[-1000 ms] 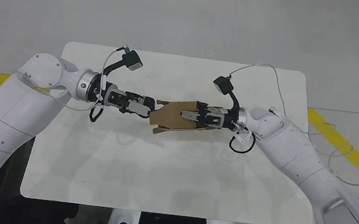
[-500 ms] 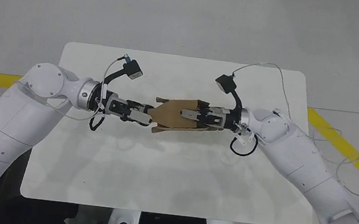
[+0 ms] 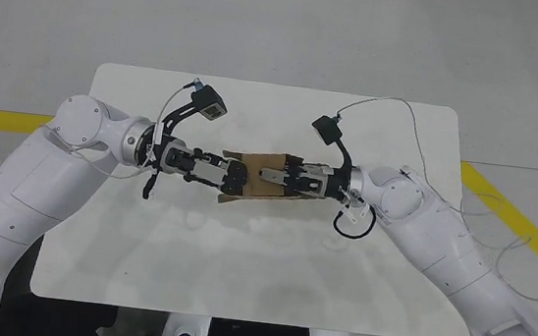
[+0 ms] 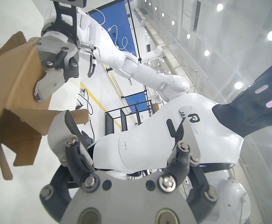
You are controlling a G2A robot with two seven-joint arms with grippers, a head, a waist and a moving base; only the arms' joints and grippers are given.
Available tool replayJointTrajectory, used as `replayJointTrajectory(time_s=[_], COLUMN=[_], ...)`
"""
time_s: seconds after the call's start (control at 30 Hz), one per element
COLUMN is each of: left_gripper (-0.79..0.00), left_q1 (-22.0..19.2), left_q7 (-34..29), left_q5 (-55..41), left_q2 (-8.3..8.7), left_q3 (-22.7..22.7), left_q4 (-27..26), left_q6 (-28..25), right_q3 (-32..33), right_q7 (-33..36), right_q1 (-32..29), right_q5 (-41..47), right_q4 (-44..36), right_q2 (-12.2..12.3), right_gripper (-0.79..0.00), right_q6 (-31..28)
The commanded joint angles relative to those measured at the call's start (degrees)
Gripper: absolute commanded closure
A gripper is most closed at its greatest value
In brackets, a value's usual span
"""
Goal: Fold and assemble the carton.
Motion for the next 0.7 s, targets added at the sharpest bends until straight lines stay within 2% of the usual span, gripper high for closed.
replayJointTrajectory(time_s=[0.0, 0.37, 0.67], left_gripper=[-0.785, -0.785, -0.785], left_q1=[-0.4, -1.3, -0.1], left_q7=[0.0, -0.5, -1.0], left_q5=[0.4, 3.3, 3.6], left_q2=[-0.47, -2.09, -2.14], left_q3=[0.5, 1.2, -1.7], left_q4=[0.4, 1.3, 1.4], left_q6=[0.0, 0.4, 0.3], right_q3=[0.1, 1.0, 4.4], right_q7=[0.1, 1.7, 3.1], right_q1=[0.0, -0.3, -1.5], right_q5=[-0.2, -0.3, 0.1], right_q4=[-0.2, -1.1, -1.0], right_q2=[-0.3, -1.4, -1.0], right_gripper=[0.0, 0.0, 0.0], right_q6=[0.0, 0.3, 0.0])
